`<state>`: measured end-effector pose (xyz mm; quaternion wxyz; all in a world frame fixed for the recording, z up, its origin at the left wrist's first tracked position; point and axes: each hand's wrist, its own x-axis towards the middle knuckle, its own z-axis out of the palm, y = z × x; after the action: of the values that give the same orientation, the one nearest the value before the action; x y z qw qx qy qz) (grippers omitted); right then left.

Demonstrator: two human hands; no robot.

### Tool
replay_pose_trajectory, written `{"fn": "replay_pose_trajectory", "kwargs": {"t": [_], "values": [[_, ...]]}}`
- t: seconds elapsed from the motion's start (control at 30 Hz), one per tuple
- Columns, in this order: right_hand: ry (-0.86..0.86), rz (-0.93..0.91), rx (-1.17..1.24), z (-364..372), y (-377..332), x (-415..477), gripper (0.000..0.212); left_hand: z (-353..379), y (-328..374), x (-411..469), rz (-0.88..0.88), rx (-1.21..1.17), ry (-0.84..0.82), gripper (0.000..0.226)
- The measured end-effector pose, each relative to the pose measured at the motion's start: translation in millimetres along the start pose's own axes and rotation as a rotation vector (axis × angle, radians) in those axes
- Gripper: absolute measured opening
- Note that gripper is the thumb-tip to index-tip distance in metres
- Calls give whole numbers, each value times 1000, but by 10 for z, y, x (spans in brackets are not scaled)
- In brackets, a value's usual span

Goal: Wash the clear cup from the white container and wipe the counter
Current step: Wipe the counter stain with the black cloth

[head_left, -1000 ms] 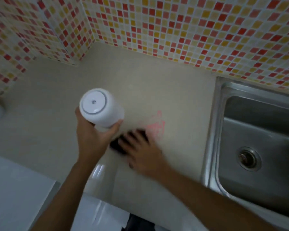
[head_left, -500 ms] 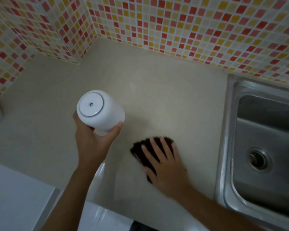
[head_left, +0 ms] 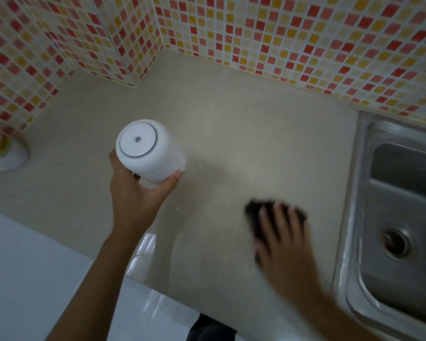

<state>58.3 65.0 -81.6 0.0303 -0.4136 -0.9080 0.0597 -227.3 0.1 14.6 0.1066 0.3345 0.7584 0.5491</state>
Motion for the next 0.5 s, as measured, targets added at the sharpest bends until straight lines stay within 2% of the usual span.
{"fn": "replay_pose_trajectory", "kwargs": {"t": [0.1, 0.17, 0.2, 0.27, 0.33, 0.4, 0.43, 0.5], "values": [[-122, -223, 46, -11, -619, -435, 67, 89, 49, 13, -12, -27, -1, 92], [-99, -345, 77, 10, -650, 93, 64, 116, 84, 13, 8, -14, 3, 92], [-70, -339, 71, 49, -598, 503, 61, 114, 93, 11, 17, -7, 4, 92], [1, -162, 29, 89, -414, 1400, 57, 81, 110, -19, 33, 17, 1, 91], [-68, 101, 54, 51, -324, 2079, 61, 20, 127, -65, 38, 38, 6, 90], [-113, 240, 79, 83, -489, 2322, 63, -29, 131, -90, 31, 46, 14, 90], [-98, 218, 93, 91, -635, 2268, 63, -42, 130, -85, 30, 47, 15, 89], [-15, 43, 104, 133, -944, 1811, 62, -19, 146, -49, 29, 34, 30, 90]]}}
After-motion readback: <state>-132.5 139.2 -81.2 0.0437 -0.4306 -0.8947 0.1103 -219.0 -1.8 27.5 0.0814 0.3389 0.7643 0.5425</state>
